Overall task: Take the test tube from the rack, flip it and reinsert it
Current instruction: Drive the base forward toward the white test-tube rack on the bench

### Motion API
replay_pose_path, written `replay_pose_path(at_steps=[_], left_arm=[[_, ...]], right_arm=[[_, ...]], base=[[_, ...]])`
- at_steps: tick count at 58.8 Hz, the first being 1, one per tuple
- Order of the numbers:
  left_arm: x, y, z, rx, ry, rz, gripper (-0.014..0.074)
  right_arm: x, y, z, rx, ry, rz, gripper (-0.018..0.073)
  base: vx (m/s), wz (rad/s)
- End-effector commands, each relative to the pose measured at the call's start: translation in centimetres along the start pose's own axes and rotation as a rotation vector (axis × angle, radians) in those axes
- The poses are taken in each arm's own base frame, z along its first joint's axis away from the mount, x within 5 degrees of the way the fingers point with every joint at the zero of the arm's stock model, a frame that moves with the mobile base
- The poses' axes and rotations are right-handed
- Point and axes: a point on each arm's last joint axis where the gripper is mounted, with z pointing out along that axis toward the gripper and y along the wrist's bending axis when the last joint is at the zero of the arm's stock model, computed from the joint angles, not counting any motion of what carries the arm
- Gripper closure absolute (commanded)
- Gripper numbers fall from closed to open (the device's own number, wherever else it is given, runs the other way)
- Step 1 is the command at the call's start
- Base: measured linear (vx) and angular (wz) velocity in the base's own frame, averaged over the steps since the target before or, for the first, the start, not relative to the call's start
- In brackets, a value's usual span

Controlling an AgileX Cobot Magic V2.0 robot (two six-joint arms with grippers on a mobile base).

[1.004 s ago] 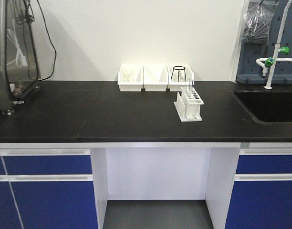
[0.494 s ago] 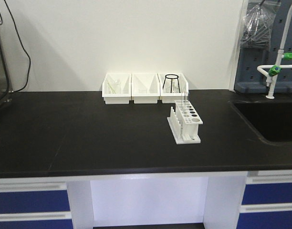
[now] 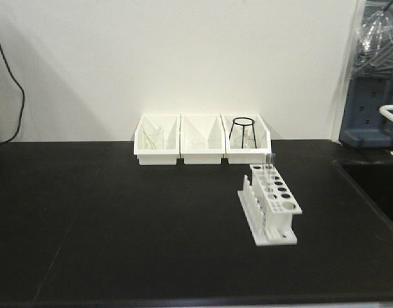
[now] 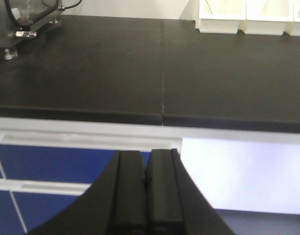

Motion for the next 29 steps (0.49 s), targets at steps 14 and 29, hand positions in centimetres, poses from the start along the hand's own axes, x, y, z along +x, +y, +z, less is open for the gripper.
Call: replay_pose_path(at_steps=[14,29], left_arm=[[-0.82,-0.18,-0.11,0.023,-0.096,-0.002,0.0603],[-0.82,-0.18,-0.11,0.023,-0.096,-0.002,0.0603]], right_arm=[[-0.79,-0.04,-0.07,0.006,-0.092,-0.007,0.0569],[-0.79,-0.04,-0.07,0.006,-0.092,-0.007,0.0569]], base=[[0.47,0.06],[0.43,0.04]])
